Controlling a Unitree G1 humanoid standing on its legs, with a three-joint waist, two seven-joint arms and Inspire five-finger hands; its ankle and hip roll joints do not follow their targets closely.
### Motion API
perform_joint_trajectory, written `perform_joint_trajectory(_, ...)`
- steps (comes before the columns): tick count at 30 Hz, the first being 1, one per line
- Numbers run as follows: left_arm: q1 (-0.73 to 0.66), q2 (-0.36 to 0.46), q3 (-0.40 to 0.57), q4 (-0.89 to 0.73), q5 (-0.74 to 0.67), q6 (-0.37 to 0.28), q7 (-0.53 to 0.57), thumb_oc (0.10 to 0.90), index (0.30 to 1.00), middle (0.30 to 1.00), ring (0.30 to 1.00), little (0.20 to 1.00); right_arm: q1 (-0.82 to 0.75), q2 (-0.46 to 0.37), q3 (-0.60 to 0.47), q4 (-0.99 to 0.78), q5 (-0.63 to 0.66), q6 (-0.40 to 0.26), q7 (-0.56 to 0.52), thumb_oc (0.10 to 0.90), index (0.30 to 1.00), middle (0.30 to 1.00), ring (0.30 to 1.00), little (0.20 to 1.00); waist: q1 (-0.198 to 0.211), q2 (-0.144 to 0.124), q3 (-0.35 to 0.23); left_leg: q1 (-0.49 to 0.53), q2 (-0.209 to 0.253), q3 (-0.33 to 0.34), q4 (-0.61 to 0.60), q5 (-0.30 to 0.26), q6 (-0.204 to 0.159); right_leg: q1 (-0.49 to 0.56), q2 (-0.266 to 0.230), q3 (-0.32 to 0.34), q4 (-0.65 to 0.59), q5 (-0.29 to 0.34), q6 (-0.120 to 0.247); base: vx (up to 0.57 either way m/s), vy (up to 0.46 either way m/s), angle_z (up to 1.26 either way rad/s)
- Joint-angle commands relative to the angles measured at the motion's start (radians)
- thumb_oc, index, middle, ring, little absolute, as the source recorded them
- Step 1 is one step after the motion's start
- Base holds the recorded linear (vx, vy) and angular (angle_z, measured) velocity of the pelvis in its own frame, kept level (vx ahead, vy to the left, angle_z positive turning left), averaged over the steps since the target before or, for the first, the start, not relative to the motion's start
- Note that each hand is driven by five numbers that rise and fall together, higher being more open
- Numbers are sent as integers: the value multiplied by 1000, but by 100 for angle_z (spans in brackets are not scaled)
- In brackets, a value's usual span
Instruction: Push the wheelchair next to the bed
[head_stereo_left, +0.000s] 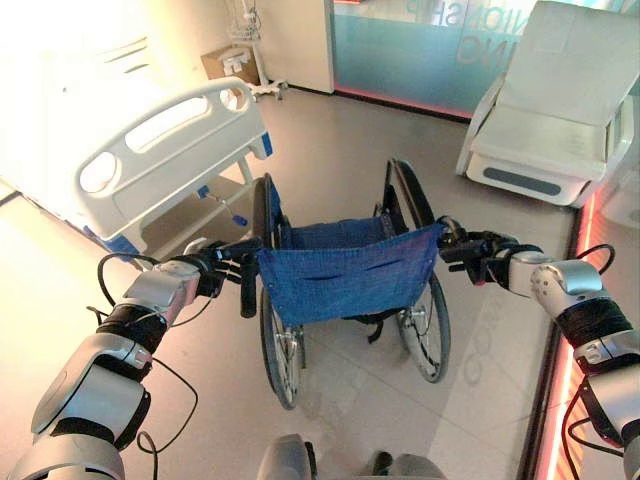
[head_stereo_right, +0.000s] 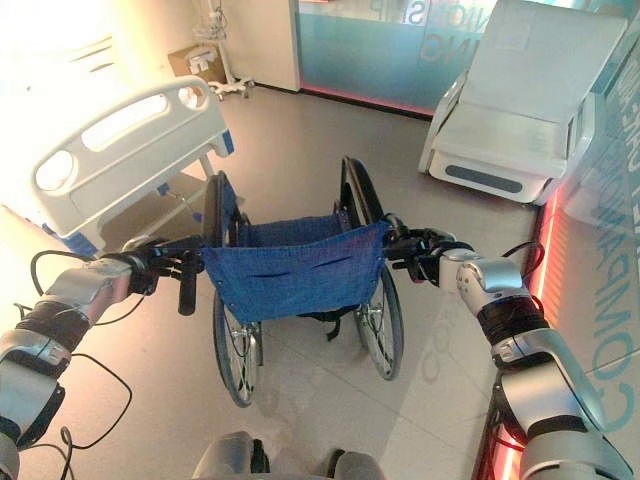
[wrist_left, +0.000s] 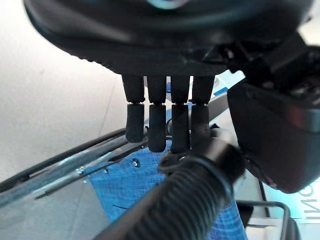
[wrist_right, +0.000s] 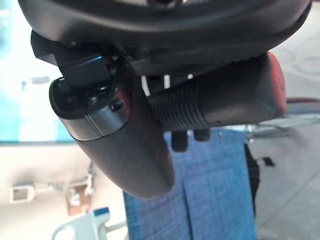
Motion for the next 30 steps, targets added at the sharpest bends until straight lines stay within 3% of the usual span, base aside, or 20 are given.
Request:
perform_joint_trajectory(1, -19, -12, 112, -149, -61, -90, -19, 400, 300, 300, 300, 300, -4, 94, 17, -133, 193, -94, -15, 400, 300, 300, 300, 300, 48, 49, 10, -143, 48, -24, -74, 332, 11, 122, 28, -44, -48, 49, 38, 440, 228, -25)
perform_joint_trajectory(3, 23, 9, 142, -191, -66, -81, -18, 400, 300, 300, 300, 300, 37, 82, -11, -155, 172, -106, 6, 400, 300, 300, 300, 300, 60, 51, 8, -158, 60, -30, -88, 341, 13, 154, 30, -20, -43, 22, 34, 429, 264, -59)
perform_joint_trajectory(5, 43, 14, 165, -189, -57, -83, -24, 400, 300, 300, 300, 300, 48, 82, -24, -152, 156, -112, 27, 400, 300, 300, 300, 300, 58, 58, -5, -126, 57, -23, -72, 292, 31, 157, 22, -22, -30, 1, 43, 344, 255, -65)
perform_joint_trajectory(6, 47, 15, 169, -178, -58, -87, -26, 400, 300, 300, 300, 300, 66, 99, -32, -147, 137, -131, 33, 400, 300, 300, 300, 300, 57, 64, -21, -94, 59, -4, -62, 236, 47, 166, 9, -43, -13, -28, 51, 366, 286, -56)
perform_joint_trajectory(8, 36, 12, 168, -159, -37, -88, -44, 400, 300, 300, 300, 300, 92, 125, -46, -152, 116, -147, 19, 400, 300, 300, 300, 300, 60, 57, -35, -70, 45, 2, -29, 163, 76, 180, -21, -59, 12, -48, 75, 343, 267, -51)
perform_joint_trajectory(11, -12, -2, 142, -134, -16, -87, -59, 400, 300, 300, 300, 300, 114, 157, -52, -166, 112, -182, -39, 400, 300, 300, 300, 300, 68, 43, -52, -44, 10, 8, 0, 102, 115, 189, -68, -92, 64, -68, 118, 316, 290, -62)
perform_joint_trajectory(12, -31, -10, 126, -123, -7, -87, -61, 400, 300, 300, 300, 300, 123, 172, -56, -170, 109, -190, -60, 400, 300, 300, 300, 300, 69, 37, -57, -45, -3, 19, 14, 84, 131, 188, -90, -105, 119, -57, 132, 268, 288, -34)
perform_joint_trajectory(15, -57, -27, 96, -107, 1, -91, -44, 400, 300, 300, 300, 300, 155, 190, -67, -188, 87, -206, -70, 400, 300, 300, 300, 300, 67, 21, -71, -15, -50, 50, 3, 47, 170, 136, -161, -126, 314, 70, 159, 252, 293, 6)
perform_joint_trajectory(18, -60, -46, 94, -101, 13, -91, -18, 400, 300, 300, 300, 300, 164, 196, -70, -198, 86, -197, -69, 400, 300, 300, 300, 300, 56, 23, -77, 45, -74, 75, -13, -5, 187, 73, -217, -147, 450, 125, 160, 241, 256, 5)
perform_joint_trajectory(20, -60, -55, 98, -90, 23, -98, -10, 400, 300, 300, 300, 300, 162, 203, -70, -192, 86, -195, -60, 400, 300, 300, 300, 300, 55, 21, -77, 70, -82, 92, -26, -18, 196, 50, -233, -157, 442, 111, 157, 195, 118, -9)
perform_joint_trajectory(22, -62, -74, 113, -73, 54, -113, 1, 400, 300, 300, 300, 300, 138, 219, -63, -175, 77, -184, -44, 400, 300, 300, 300, 300, 47, 26, -71, 108, -82, 112, -34, -37, 191, 12, -214, -189, 285, 76, 150, 197, 41, -36)
perform_joint_trajectory(25, -56, -85, 131, -87, 64, -123, 33, 400, 300, 300, 300, 300, 121, 216, -59, -186, 70, -170, -26, 400, 300, 300, 300, 300, 27, 36, -51, 139, -72, 132, -43, -28, 184, -57, -165, -208, 121, 99, 141, 86, 9, -16)
perform_joint_trajectory(28, -47, -89, 136, -126, 60, -126, 76, 400, 300, 300, 300, 300, 113, 198, -55, -210, 76, -170, -17, 400, 300, 300, 300, 300, -10, 25, -21, 164, -101, 115, -48, -54, 189, -153, -118, -150, 10, 186, 167, 124, -13, 8)
perform_joint_trajectory(29, -46, -91, 132, -145, 56, -126, 94, 400, 300, 300, 300, 300, 113, 190, -52, -222, 86, -181, -20, 400, 300, 300, 300, 300, -35, 16, -2, 186, -127, 93, -54, -78, 195, -217, -102, -118, -31, 261, 186, 228, -38, 32)
perform_joint_trajectory(30, -46, -90, 130, -152, 56, -123, 96, 400, 300, 300, 300, 300, 112, 190, -54, -226, 87, -183, -21, 400, 300, 300, 300, 300, -42, 9, 3, 194, -139, 87, -56, -85, 198, -247, -104, -111, -48, 293, 192, 387, -55, 55)
